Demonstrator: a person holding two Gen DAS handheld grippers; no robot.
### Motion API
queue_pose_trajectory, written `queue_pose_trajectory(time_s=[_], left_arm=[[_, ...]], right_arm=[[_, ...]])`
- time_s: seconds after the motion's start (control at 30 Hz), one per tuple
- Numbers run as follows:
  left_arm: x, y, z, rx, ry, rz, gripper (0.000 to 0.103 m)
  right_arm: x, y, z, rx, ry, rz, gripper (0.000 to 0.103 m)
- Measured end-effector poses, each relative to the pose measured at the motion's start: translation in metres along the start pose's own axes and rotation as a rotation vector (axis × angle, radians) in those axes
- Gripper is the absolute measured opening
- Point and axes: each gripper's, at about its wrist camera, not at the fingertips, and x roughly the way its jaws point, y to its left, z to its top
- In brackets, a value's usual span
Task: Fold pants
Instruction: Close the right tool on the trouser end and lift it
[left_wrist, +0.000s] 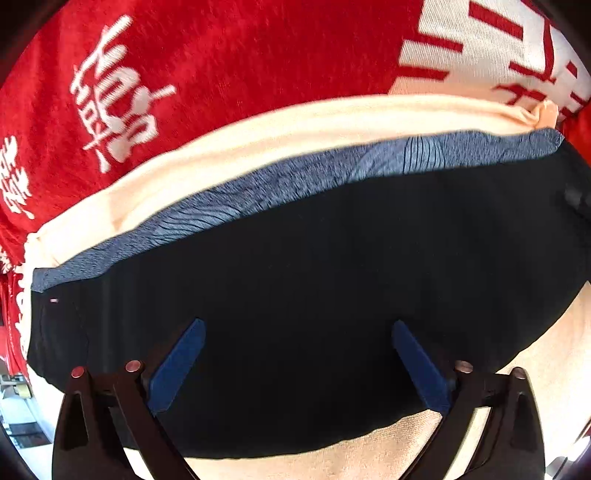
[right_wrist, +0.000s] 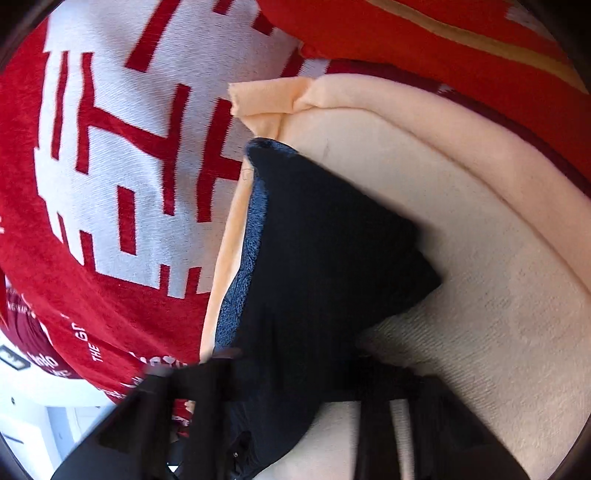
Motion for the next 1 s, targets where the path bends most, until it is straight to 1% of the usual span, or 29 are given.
queue_pose_trajectory(time_s=[0.03,0.07,0.17,0.27,0.33,0.37,0.43,0.47,0.53,0.63,0.67,0.73,0.8,0.83,0.9,1.0], left_arm=[[-0.005,0.001,0.002,-0.009,-0.002,-0.022,0.072],[-0.009,0.001,0.004,-0.019,-0.001,-0.046,0.071],[-0.020,-0.004,0.014,-0.052,-0.027,-0.166,0.071],[-0.017,-0.024,0.024,-0.037,-0.049,-0.225,0.071],[-0.003,-0.040,0.025,-0.019,-0.025,-0.261,0.071],[0.010,-0.047,0.023,-0.014,0.006,-0.259,0.072],[0.012,-0.057,0.018,0.022,-0.063,-0.207,0.073],[0.012,-0.060,0.017,0.036,-0.073,-0.188,0.073],[0.013,-0.055,0.020,0.018,-0.065,-0.209,0.073],[0.017,-0.049,0.021,0.039,-0.067,-0.229,0.074],[0.018,-0.046,0.023,0.045,-0.069,-0.236,0.074],[0.016,-0.032,0.024,0.025,-0.065,-0.278,0.076],[0.012,-0.007,0.023,-0.036,-0.059,-0.308,0.076],[0.008,0.007,0.021,-0.059,-0.070,-0.315,0.076],[0.004,0.034,0.018,-0.071,-0.084,-0.308,0.076],[0.004,0.079,0.012,-0.069,-0.082,-0.288,0.076]], right_arm=[[-0.004,0.002,-0.001,-0.005,-0.003,0.006,0.016],[-0.008,0.007,-0.003,-0.027,-0.005,0.006,0.016],[-0.021,0.024,-0.009,-0.094,-0.011,0.021,0.016],[-0.031,0.040,-0.016,-0.135,-0.019,0.046,0.016],[-0.036,0.051,-0.021,-0.181,-0.024,0.034,0.016],[-0.037,0.056,-0.023,-0.204,-0.024,0.024,0.016],[-0.034,0.068,-0.029,-0.255,-0.015,0.004,0.016],[-0.035,0.075,-0.032,-0.283,-0.016,-0.011,0.016],[-0.034,0.087,-0.038,-0.320,-0.022,-0.026,0.016],[-0.033,0.108,-0.051,-0.401,-0.027,-0.057,0.016],[-0.032,0.116,-0.058,-0.431,-0.028,-0.068,0.016],[-0.030,0.138,-0.073,-0.508,-0.037,-0.096,0.016],[-0.029,0.155,-0.087,-0.581,-0.043,-0.122,0.016],[-0.028,0.166,-0.097,-0.631,-0.043,-0.139,0.016],[-0.021,0.186,-0.118,-0.723,-0.038,-0.177,0.016],[-0.006,0.206,-0.151,-0.826,-0.027,-0.230,0.016]])
